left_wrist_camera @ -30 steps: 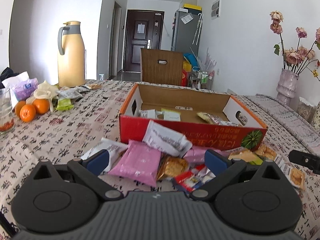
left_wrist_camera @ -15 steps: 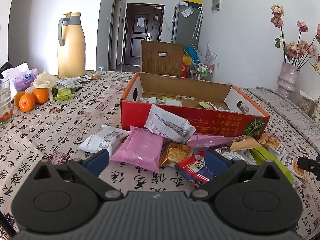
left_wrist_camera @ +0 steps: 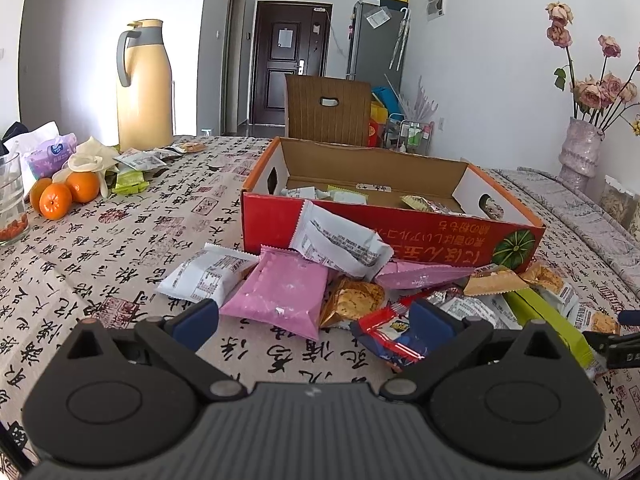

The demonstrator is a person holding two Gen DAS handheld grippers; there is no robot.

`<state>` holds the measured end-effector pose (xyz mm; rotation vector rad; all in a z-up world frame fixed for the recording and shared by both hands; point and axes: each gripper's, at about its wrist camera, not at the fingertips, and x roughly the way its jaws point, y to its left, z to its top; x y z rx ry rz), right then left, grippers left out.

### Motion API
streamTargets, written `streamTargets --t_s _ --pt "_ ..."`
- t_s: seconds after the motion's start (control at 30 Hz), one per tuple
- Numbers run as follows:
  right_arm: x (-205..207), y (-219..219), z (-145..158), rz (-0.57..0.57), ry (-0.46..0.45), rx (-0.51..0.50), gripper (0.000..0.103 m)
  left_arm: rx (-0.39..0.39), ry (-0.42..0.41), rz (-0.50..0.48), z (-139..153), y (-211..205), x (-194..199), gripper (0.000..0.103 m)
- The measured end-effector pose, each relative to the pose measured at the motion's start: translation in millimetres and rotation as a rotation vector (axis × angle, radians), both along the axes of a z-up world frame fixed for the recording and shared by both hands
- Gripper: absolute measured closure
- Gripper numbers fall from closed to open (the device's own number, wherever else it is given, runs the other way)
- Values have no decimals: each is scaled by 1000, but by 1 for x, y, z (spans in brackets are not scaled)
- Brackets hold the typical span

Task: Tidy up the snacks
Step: 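Grasp the brown cracker packet with the right gripper, then grasp the red-and-white wafer packet with the left gripper while the right lifts its cracker packet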

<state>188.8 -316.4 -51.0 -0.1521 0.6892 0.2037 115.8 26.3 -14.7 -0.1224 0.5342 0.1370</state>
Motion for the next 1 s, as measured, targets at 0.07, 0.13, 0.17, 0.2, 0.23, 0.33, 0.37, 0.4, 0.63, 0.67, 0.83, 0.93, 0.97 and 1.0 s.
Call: streamTargets --t_s 0.07,0.13,0.17,0.2,0.23,0.33,0.37,0.4,0.63,0.67,0.83,0.93,0.97,1.0 --pt "4 0 -1 8 0 14 9 0 3 2 -1 1 0 0" --pt "4 0 -1 17 -1 31 21 1 5 3 -1 1 0 0" --pt "3 2 -1 22 -5 37 24 1 6 4 -1 1 1 0" --pt "1 4 -1 33 -10 38 31 0 6 4 -1 1 1 0" --pt "-2 6 -1 47 -13 43 43 0 8 4 -1 0 1 0" --pt "-8 11 0 64 -22 41 52 -3 12 -3 -2 -1 1 0" --pt "-10 11 0 66 -22 46 53 -3 12 -7 -2 -2 1 0" --pt "-11 11 1 65 -22 50 55 -4 13 -10 -2 -3 0 0" --pt "-27 13 3 11 -69 73 61 -18 28 -22 -1 -11 4 0" --pt "-28 12 4 2 -77 85 61 -20 30 -25 0 -12 5 0" --pt "-37 3 12 -39 -122 139 61 -21 45 -38 5 -27 13 0" --pt "-41 0 15 -54 -142 178 61 -7 55 -61 8 -44 21 0" --pt "-43 -1 16 -54 -146 190 61 4 57 -67 9 -51 24 0" --pt "-45 -1 16 -51 -148 201 61 14 58 -74 10 -58 27 0"
